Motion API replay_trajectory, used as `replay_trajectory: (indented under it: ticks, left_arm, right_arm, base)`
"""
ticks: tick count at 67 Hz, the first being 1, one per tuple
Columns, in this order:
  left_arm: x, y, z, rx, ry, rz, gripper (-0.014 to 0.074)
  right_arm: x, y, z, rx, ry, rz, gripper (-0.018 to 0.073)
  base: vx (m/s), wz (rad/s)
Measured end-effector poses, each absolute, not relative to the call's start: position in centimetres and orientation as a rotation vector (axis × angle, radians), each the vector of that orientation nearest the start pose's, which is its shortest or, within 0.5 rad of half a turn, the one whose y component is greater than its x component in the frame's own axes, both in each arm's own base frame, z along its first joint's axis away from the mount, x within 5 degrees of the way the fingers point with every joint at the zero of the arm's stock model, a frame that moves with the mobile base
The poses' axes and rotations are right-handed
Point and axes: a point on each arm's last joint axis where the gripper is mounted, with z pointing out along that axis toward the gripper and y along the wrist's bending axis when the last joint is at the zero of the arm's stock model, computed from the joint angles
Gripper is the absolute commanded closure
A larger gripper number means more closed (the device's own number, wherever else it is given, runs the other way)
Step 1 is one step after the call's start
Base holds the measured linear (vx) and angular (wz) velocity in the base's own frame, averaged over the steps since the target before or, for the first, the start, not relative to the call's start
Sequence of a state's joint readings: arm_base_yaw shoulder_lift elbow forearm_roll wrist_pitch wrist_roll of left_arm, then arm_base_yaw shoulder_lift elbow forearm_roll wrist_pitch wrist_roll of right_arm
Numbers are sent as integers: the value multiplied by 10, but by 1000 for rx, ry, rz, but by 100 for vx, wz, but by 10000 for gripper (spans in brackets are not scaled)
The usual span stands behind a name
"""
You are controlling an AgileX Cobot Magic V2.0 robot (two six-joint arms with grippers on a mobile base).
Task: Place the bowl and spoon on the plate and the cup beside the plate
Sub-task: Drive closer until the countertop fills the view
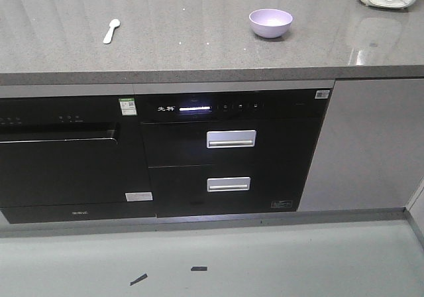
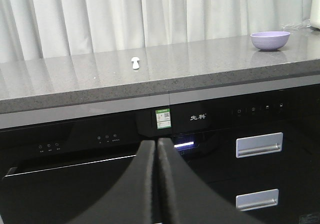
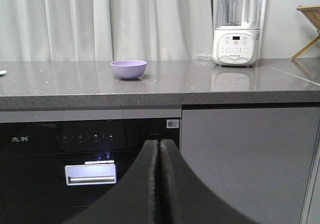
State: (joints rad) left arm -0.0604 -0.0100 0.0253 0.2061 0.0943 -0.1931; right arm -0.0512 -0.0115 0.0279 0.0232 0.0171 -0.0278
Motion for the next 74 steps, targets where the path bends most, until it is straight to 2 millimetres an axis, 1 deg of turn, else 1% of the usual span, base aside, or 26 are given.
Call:
replay_trajectory:
  ticks: [74]
  left_arm:
    - [57,-2,197,43,1591,-22,603]
  right_arm:
    - [57,-3,203,35,1517,-44,565]
  base:
    - [6,0]
